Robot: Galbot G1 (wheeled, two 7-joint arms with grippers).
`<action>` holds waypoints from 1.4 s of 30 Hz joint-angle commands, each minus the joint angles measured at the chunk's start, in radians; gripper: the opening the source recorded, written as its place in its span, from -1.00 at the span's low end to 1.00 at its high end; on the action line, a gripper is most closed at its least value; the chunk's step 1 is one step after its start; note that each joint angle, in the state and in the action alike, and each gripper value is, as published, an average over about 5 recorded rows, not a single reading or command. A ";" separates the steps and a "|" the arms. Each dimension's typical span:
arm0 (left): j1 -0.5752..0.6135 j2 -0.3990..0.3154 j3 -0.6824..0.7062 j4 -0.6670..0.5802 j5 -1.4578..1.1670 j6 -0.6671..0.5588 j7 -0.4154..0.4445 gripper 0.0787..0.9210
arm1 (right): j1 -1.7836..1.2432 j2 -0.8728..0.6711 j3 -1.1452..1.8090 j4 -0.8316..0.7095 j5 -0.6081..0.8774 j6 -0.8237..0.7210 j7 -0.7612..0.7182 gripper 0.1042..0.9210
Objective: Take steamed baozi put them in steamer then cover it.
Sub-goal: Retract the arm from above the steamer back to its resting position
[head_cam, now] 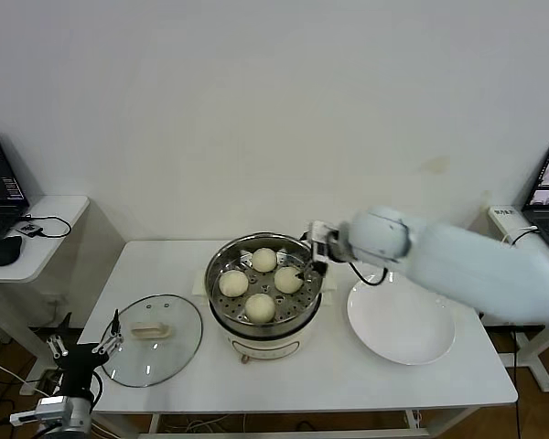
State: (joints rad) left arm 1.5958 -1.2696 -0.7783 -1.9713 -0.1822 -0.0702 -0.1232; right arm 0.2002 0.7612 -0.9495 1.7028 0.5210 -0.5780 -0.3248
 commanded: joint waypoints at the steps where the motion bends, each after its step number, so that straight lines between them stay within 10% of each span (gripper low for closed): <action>1: -0.021 0.010 0.002 0.034 0.068 0.024 -0.036 0.77 | -0.940 -0.211 0.763 0.195 -0.121 0.382 0.464 0.76; 8: -0.056 0.035 -0.003 0.112 0.262 -0.014 -0.037 0.77 | -1.470 0.125 1.374 0.142 -0.369 0.696 0.334 0.76; 18: -0.130 0.101 -0.024 0.262 0.858 -0.075 -0.022 0.77 | -1.657 0.548 1.708 0.055 -0.354 0.878 0.196 0.76; 29: -0.171 0.164 -0.007 0.399 1.463 -0.118 -0.029 0.77 | -1.735 0.681 1.825 0.066 -0.385 0.882 0.188 0.76; 42: -0.225 0.179 0.127 0.431 1.490 -0.139 0.024 0.77 | -1.767 0.743 1.836 0.047 -0.433 0.936 0.209 0.76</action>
State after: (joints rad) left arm 1.3936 -1.1077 -0.7256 -1.5776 1.1348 -0.1934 -0.1287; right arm -1.5139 1.4216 0.8118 1.7532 0.1179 0.3067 -0.1146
